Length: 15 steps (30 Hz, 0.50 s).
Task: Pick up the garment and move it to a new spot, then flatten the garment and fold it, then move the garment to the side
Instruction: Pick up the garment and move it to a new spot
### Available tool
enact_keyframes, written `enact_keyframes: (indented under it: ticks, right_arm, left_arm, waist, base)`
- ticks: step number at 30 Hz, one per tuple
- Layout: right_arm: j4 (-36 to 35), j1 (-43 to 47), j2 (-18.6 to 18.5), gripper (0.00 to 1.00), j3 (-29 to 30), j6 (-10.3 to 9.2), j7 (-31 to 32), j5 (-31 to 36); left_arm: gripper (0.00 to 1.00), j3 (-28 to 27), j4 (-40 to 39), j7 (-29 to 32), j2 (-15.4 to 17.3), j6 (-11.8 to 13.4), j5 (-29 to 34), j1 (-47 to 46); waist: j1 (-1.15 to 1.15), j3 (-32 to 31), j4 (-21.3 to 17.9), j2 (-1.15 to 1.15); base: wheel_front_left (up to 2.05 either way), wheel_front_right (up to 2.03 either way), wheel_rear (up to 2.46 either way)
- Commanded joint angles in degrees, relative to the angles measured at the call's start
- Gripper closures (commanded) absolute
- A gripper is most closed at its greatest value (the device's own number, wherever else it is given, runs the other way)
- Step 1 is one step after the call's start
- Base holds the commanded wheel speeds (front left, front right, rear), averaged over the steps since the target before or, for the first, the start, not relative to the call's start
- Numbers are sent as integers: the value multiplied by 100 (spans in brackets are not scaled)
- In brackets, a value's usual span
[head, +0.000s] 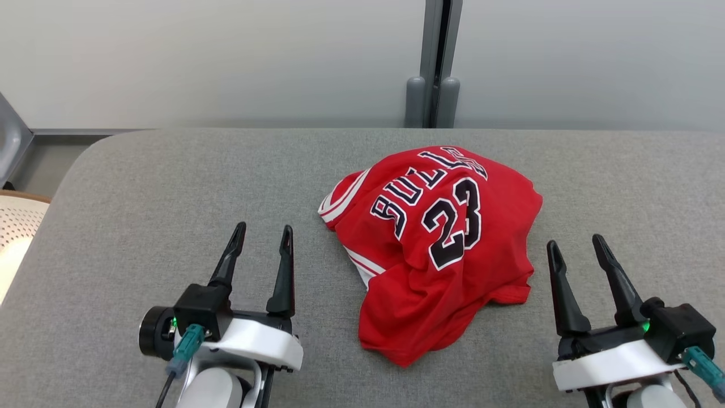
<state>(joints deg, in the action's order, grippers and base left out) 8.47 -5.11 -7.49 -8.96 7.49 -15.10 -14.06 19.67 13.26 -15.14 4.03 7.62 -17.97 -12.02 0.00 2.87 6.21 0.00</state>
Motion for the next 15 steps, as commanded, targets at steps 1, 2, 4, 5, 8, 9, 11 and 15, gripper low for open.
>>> enact_keyframes:
  ticks: [1, 2, 4, 5, 8, 9, 11, 15]
  right_arm:
    - [13, 93, 8, 0, 17, 0, -10, -8]
    - [25, 149, 27, 0, 27, 0, -10, -16]
    - [39, 254, 76, 0, 33, 0, -10, -6]
    - [47, 270, 86, 0, 31, 0, -10, 1]
    - [71, 268, 97, 0, 2, 0, -10, 29]
    - [73, 249, 98, 0, -8, 0, -10, 33]
    - [82, 204, 95, 0, -20, 0, -10, 37]
    - [75, 98, 80, 0, -66, 0, -10, 39]
  left_arm:
    - [0, -59, -84, 0, -17, -27, 87, 97]
    - [0, -109, -134, 0, -35, -41, 122, 223]
    - [0, -231, -260, -1, -61, -103, 203, 443]
    - [0, -258, -285, -1, -74, -107, 220, 481]
    - [0, -278, -301, -1, -96, -198, 325, 555]
    - [0, -297, -307, -1, -99, -211, 335, 561]
    - [0, -332, -309, -1, -99, -252, 330, 573]
    - [0, -245, -276, -1, -105, -318, 218, 455]
  waist:
    - [0, -113, 14, 0]
    - [0, -155, 13, 0]
    - [0, -215, 8, 0]
    - [0, -221, 7, 0]
    - [0, -224, -2, 0]
    - [0, -223, -7, 0]
    - [0, -211, -20, 0]
    - [0, -107, -81, 0]
  base:
    - [0, 0, 0]
    - [0, 0, 0]
    - [0, 0, 0]
    - [0, 0, 0]
    - [0, 0, 0]
    - [0, 0, 0]
    - [0, 0, 0]
    - [0, 0, 0]
